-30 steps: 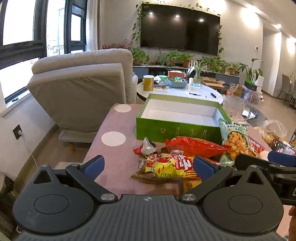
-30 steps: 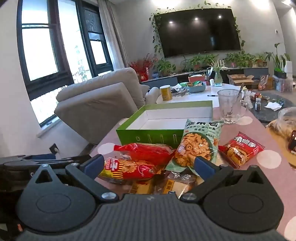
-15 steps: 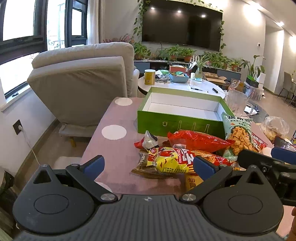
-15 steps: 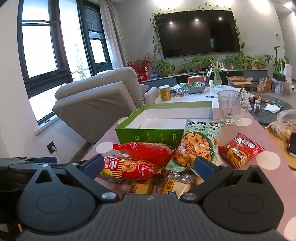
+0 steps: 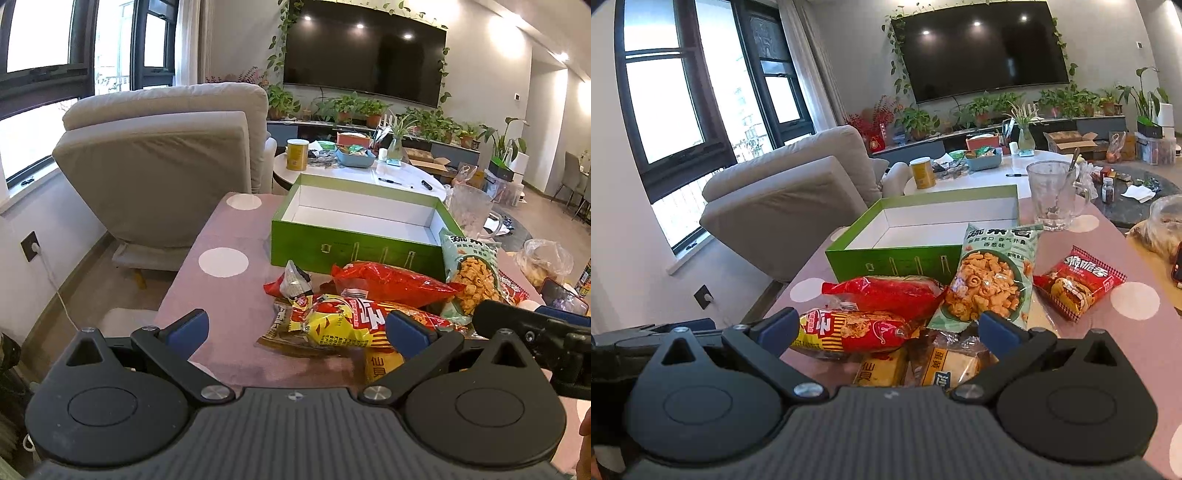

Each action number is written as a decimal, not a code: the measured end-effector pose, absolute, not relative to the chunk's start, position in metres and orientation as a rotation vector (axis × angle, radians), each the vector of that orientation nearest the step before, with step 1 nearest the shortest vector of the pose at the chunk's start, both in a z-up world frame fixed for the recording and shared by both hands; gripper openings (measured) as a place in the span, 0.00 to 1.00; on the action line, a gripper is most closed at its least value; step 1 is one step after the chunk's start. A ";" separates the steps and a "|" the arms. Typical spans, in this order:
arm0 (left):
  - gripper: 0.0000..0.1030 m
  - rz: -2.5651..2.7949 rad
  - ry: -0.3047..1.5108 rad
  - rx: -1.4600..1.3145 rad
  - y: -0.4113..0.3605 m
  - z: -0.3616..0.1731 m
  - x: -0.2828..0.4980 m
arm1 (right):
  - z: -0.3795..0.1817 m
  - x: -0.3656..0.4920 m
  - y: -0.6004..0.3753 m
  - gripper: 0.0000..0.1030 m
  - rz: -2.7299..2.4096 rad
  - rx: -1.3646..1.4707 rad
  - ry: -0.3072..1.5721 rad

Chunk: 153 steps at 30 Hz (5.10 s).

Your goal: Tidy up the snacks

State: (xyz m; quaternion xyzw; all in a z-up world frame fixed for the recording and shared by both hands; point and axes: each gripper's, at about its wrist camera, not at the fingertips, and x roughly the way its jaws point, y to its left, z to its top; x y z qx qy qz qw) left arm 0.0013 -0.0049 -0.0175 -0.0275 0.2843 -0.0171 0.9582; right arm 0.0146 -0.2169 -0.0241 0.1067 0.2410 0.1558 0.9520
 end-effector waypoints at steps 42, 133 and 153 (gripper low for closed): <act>0.92 -0.105 0.538 -0.053 0.004 -0.003 0.062 | -0.007 0.111 -0.208 0.77 0.398 0.315 0.648; 0.80 -0.351 0.843 -0.031 -0.039 -0.070 0.130 | -0.063 0.155 -0.219 0.66 0.353 0.334 0.983; 0.56 -0.439 0.645 0.041 -0.061 -0.013 0.093 | -0.021 0.131 -0.212 0.31 0.451 0.317 0.798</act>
